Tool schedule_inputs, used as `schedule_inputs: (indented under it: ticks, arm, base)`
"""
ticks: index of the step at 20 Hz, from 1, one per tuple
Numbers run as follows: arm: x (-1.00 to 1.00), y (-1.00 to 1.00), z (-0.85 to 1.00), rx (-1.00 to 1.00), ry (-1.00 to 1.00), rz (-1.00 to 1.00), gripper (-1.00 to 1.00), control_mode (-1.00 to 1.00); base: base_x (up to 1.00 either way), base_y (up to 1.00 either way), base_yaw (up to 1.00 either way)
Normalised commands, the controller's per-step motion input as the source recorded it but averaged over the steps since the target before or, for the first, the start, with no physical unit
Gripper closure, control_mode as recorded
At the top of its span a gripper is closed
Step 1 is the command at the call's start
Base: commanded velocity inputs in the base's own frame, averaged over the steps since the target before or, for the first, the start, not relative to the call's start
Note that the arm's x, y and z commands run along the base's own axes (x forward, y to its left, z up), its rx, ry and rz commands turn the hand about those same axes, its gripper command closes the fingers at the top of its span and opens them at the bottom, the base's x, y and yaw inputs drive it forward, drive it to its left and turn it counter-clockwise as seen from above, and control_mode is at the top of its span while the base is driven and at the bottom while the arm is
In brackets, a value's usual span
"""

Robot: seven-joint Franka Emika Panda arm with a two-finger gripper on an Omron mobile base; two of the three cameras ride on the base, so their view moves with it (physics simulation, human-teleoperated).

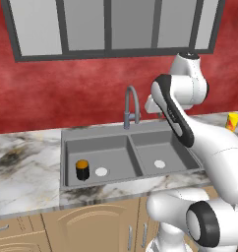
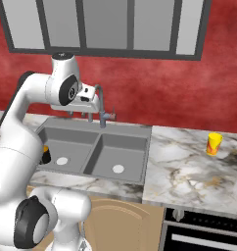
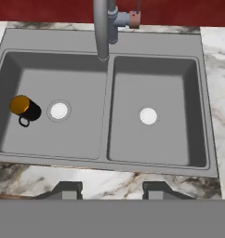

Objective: Move any existing items from the left basin to the right basin for drying. Then move the cup from the counter to the left basin of the sink for washing.

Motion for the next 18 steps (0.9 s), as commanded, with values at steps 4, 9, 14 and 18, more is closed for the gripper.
schedule_inputs:
  ticks: [4, 9, 14, 18]
  arm:
    - [-0.05, 0.05, 0.0, 0.0, 0.0, 0.0, -1.0, -1.0]
    - [-0.08, 0.2, -0.02, 0.0, 0.0, 0.0, -1.0, -1.0]
    - [0.0, 0.34, -0.14, -0.01, 0.01, 0.0, -1.0, -1.0]
    - [0.0, 0.33, -0.14, -0.02, 0.0, 0.0, -1.0, -1.0]
  base:
    - [0.0, 0.0, 0.0]
    - [0.0, 0.0, 0.0]
    - [0.0, 0.0, 0.0]
    - [0.0, 0.0, 0.0]
